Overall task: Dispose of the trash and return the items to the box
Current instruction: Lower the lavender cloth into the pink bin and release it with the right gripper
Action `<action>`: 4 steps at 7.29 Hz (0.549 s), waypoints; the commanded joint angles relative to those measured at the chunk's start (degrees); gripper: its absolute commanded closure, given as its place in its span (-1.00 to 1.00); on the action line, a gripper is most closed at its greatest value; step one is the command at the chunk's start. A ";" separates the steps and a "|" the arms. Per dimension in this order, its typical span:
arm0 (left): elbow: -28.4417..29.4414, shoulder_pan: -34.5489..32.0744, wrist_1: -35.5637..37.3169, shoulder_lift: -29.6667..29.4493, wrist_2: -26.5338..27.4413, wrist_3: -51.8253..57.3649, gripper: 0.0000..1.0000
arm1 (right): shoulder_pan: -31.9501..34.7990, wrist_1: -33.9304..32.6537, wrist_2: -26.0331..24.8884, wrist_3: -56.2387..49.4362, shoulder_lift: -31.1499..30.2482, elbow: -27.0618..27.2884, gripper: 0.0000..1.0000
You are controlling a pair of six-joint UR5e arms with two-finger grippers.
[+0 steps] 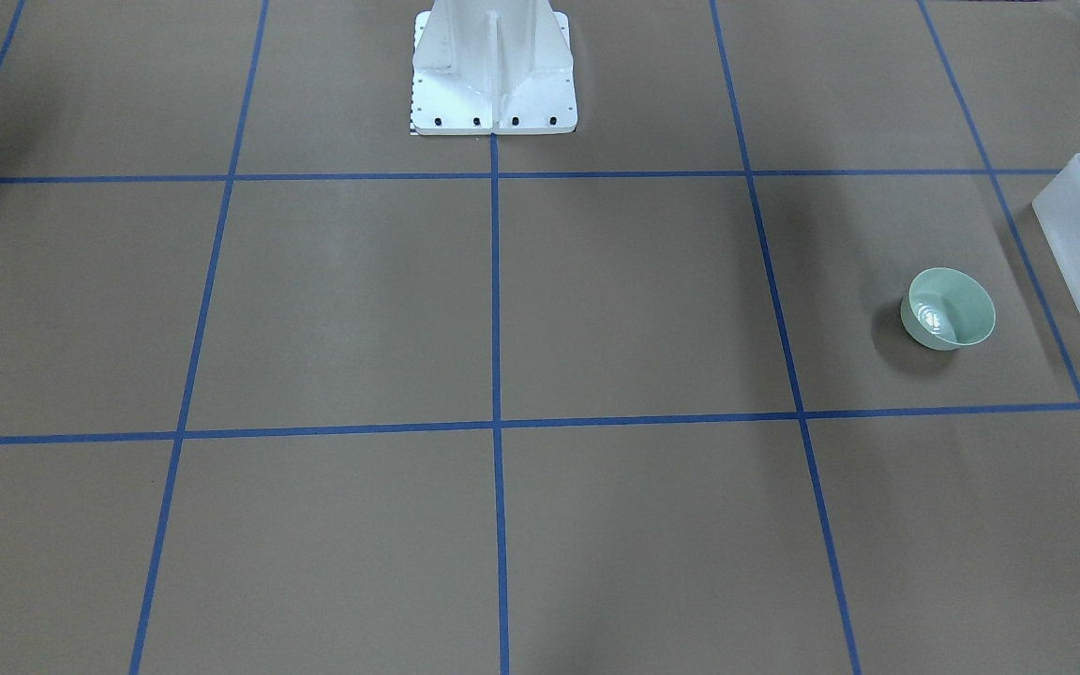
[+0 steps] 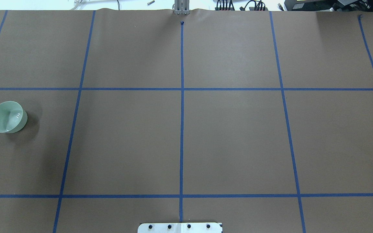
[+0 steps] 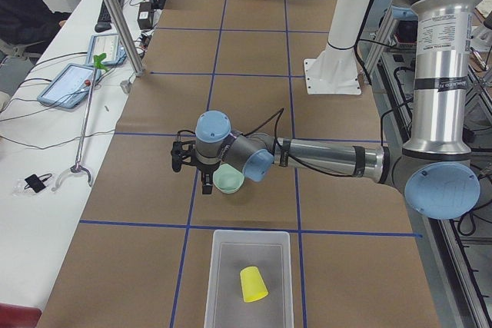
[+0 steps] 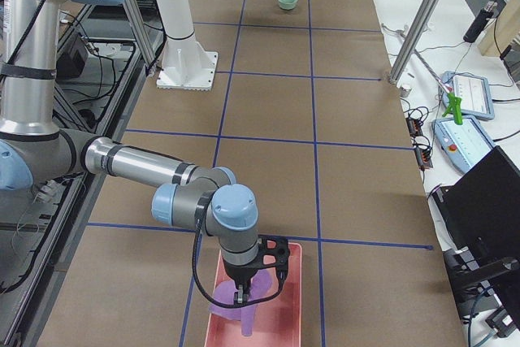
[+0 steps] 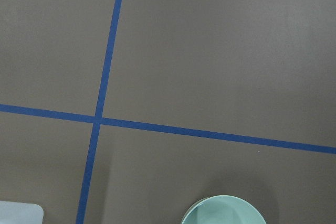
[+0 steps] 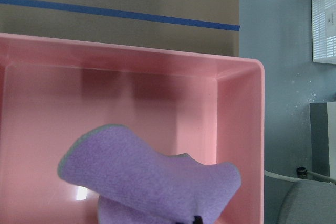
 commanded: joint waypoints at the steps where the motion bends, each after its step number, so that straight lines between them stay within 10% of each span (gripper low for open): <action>1: 0.74 1.37 -0.92 0.37 0.09 -0.23 -0.96 | -0.07 6.47 -0.17 0.32 3.16 -8.44 -0.31; 2: 1.26 1.81 -1.01 0.37 0.17 -0.15 -0.96 | -0.07 6.66 -0.08 0.68 3.35 -8.11 -0.99; 4: 5.20 3.83 -6.95 1.07 2.97 -2.85 -0.96 | -0.07 5.70 5.50 1.64 4.41 -4.09 -1.00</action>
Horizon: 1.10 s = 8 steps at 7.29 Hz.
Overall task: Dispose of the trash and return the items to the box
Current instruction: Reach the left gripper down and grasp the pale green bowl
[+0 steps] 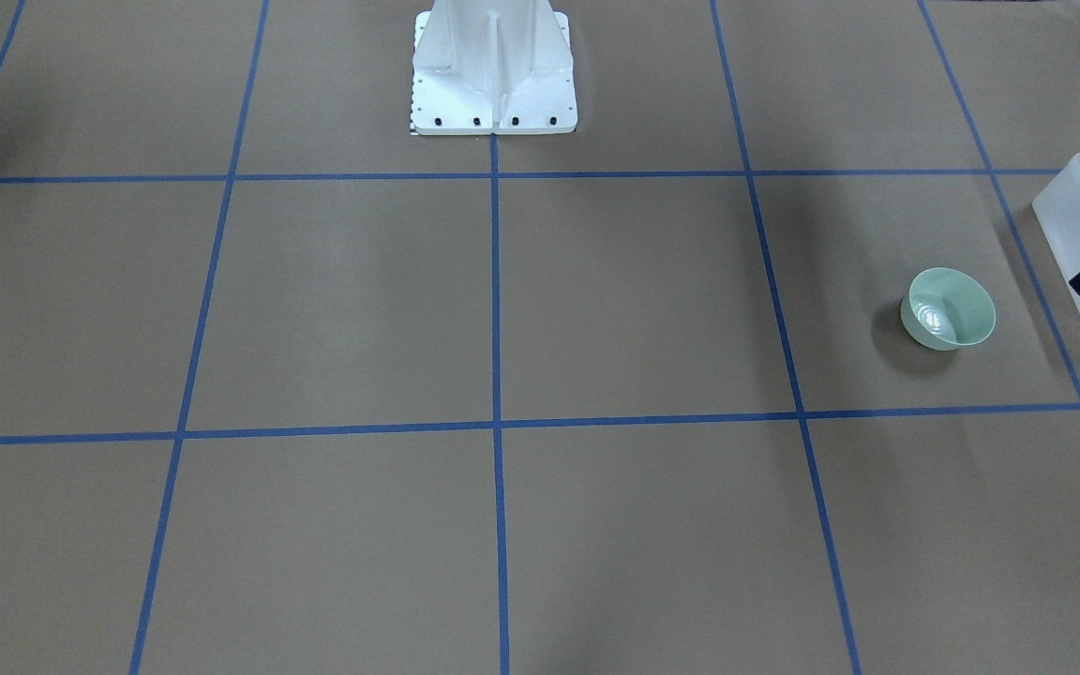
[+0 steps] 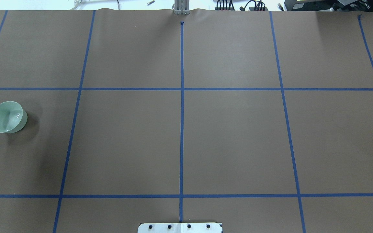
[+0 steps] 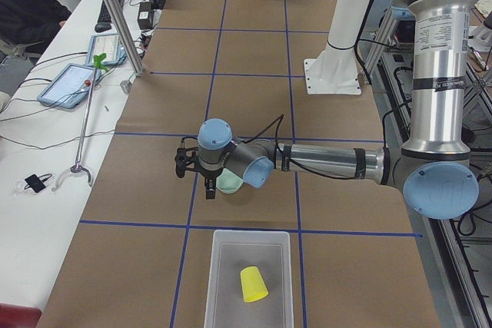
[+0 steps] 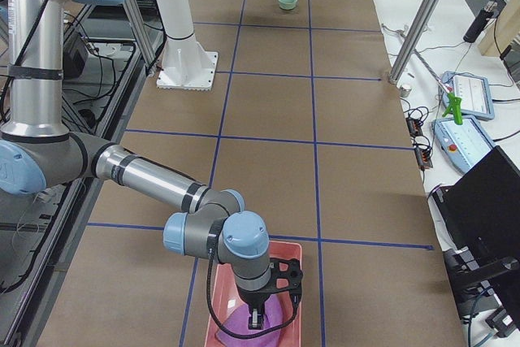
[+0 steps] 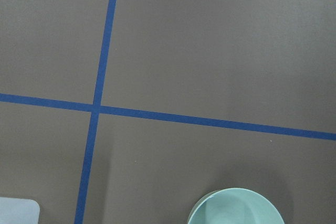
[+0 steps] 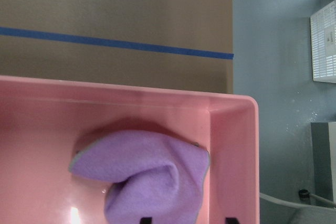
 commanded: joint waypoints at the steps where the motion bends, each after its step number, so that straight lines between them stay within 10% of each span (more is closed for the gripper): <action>1: 3.26 3.28 -7.98 0.95 1.85 -6.91 -0.96 | 0.00 -1.67 8.20 4.50 0.41 5.66 -1.00; 7: 6.69 17.96 -22.87 4.47 11.25 -23.73 -0.96 | -4.13 -15.30 16.50 15.43 4.18 14.83 -1.00; 8: 6.69 18.24 -22.87 4.47 11.26 -23.74 -0.38 | -4.22 -15.30 16.59 15.44 4.19 14.92 -1.00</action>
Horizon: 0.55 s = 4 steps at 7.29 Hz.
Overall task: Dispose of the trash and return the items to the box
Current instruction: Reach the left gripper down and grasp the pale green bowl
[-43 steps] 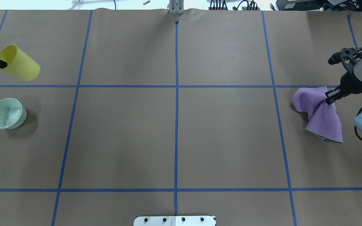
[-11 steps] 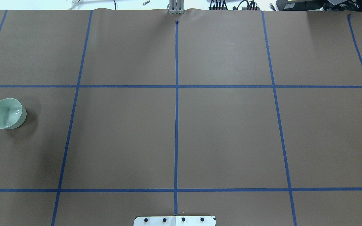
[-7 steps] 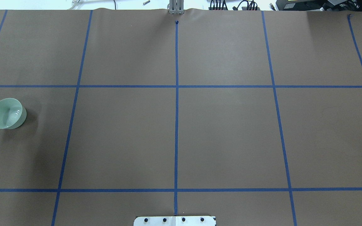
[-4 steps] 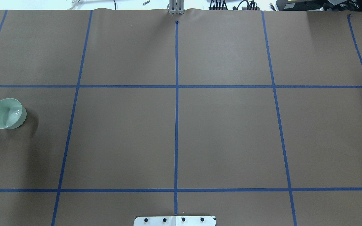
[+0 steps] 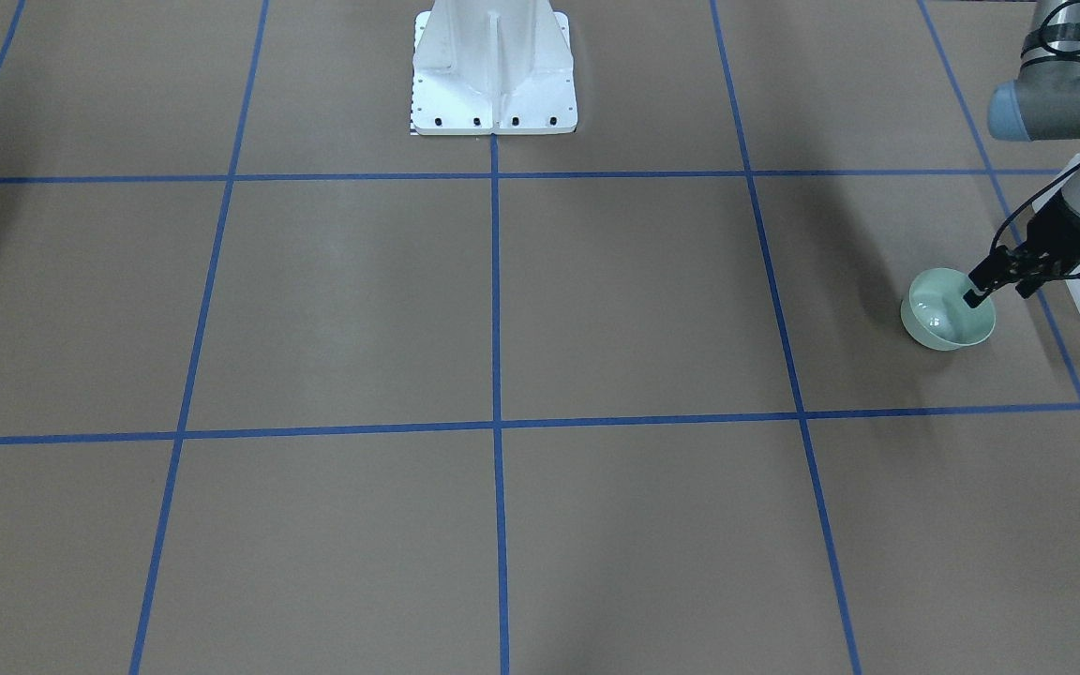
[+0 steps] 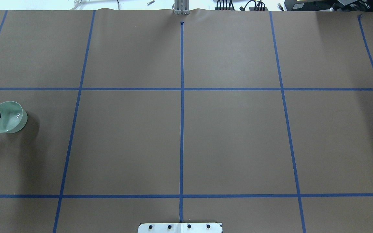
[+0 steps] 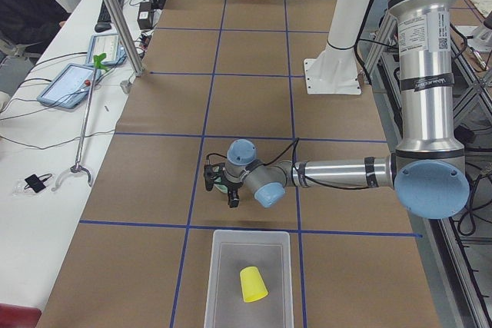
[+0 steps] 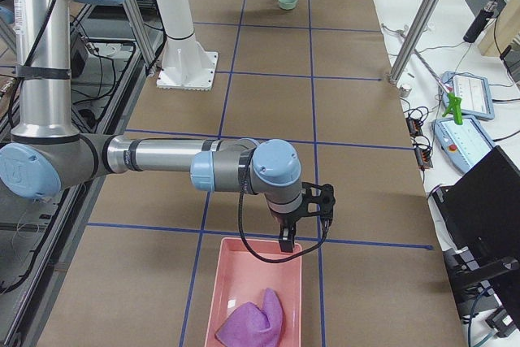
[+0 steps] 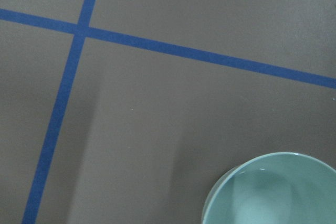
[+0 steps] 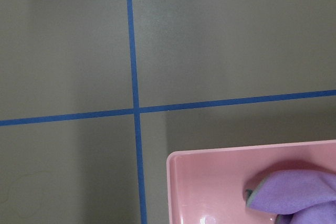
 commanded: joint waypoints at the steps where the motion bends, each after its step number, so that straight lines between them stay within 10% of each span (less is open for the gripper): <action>1: 0.23 1.66 -0.83 -0.16 0.41 -1.25 0.40 | -0.86 -0.54 0.45 0.87 0.58 0.49 -1.00; 2: 0.06 1.83 -0.83 -0.42 0.32 -1.25 0.99 | -0.95 -0.63 0.54 0.87 0.58 0.84 -1.00; 4: -0.38 1.75 -0.48 -0.86 -0.56 -1.95 1.00 | -0.87 -0.02 0.98 0.87 -0.47 0.94 -1.00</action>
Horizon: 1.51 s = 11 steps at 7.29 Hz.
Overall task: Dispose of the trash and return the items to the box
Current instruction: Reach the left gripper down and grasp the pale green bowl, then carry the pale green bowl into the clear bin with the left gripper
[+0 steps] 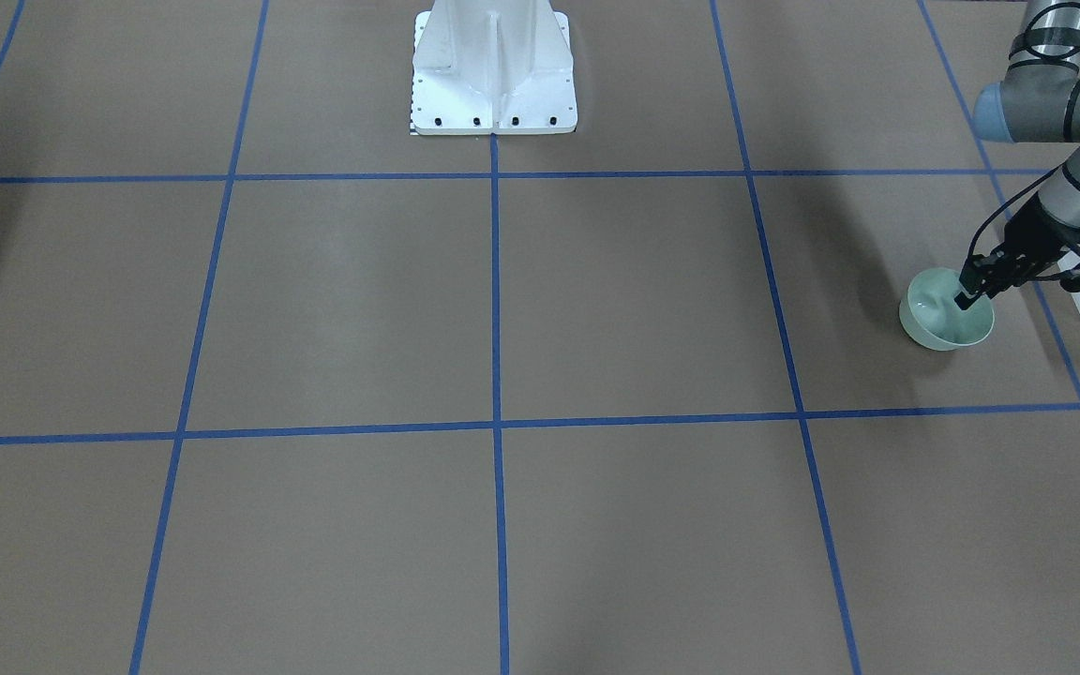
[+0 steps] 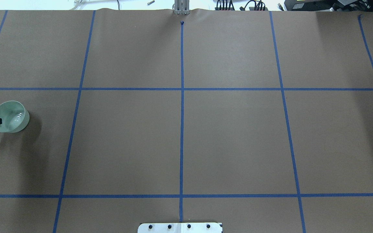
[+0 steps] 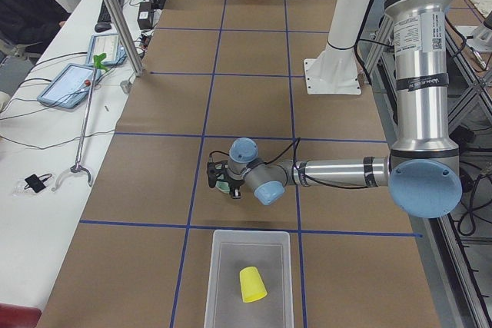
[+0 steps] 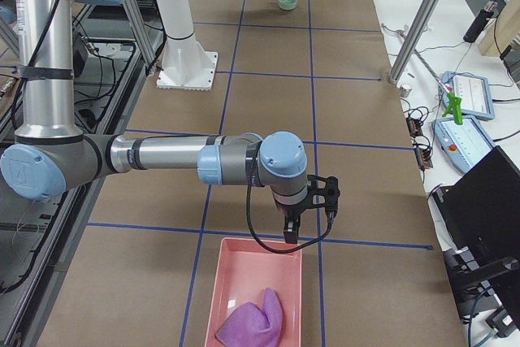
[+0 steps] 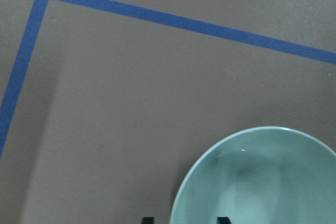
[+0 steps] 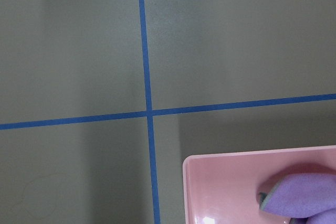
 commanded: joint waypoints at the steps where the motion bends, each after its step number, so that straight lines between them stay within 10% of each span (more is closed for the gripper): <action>1: -0.72 -0.35 0.14 0.01 -4.59 -0.48 1.00 | 0.02 0.40 0.71 0.01 -1.10 0.82 -1.00; 5: -2.74 -16.75 0.67 3.34 -13.95 3.80 1.00 | -0.06 0.57 0.89 -0.17 -2.67 1.27 -1.00; 11: 7.42 -41.82 21.68 6.96 -13.34 53.25 1.00 | -1.65 0.48 0.98 0.19 -2.51 1.18 -1.00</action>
